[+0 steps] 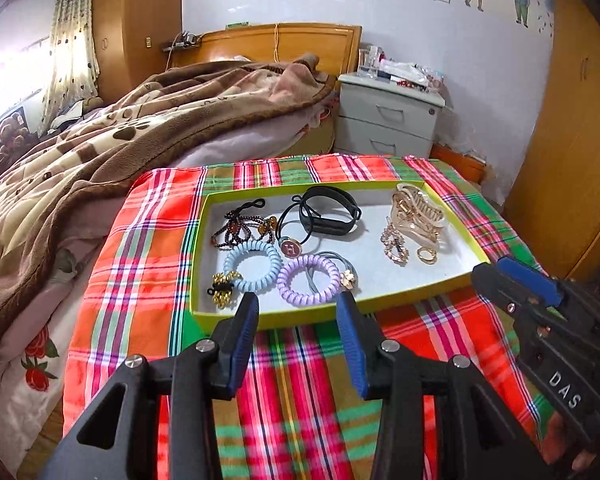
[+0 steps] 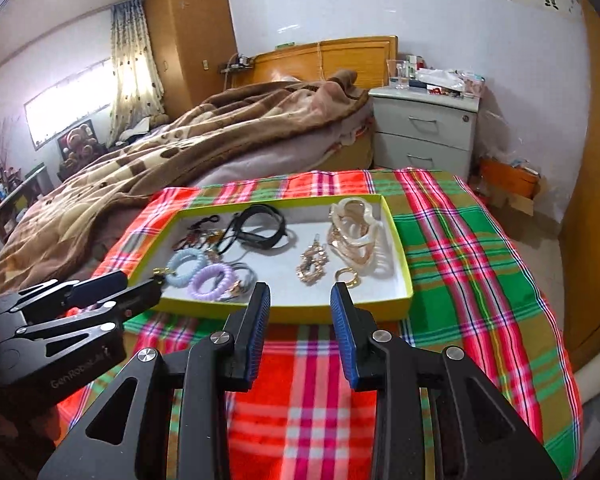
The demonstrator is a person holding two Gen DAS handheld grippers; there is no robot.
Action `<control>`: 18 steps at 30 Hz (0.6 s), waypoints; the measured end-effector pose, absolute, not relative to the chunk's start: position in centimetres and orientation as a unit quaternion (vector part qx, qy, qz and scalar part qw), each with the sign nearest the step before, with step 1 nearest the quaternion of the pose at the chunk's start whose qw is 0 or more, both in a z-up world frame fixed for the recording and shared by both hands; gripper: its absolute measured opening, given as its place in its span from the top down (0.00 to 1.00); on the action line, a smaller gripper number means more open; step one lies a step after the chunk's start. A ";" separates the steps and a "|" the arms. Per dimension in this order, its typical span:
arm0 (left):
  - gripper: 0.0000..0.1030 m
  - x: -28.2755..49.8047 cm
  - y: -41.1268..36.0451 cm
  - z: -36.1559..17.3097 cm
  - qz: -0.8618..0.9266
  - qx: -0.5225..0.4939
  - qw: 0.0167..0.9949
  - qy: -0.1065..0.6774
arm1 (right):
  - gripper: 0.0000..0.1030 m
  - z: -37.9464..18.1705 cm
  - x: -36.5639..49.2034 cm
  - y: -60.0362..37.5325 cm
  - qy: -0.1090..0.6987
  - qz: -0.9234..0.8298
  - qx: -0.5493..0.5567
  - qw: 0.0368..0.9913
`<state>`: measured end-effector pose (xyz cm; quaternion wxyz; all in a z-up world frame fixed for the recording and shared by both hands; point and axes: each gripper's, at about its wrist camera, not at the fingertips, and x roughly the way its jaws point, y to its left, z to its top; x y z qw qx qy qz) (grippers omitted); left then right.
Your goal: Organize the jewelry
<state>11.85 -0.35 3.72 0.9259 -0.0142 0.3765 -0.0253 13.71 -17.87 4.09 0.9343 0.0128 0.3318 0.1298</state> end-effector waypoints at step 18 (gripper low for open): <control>0.59 9.1 0.1 4.0 -0.017 -0.020 0.929 0.368 | 0.68 4.6 11.3 -16.7 0.319 0.134 0.008 0.938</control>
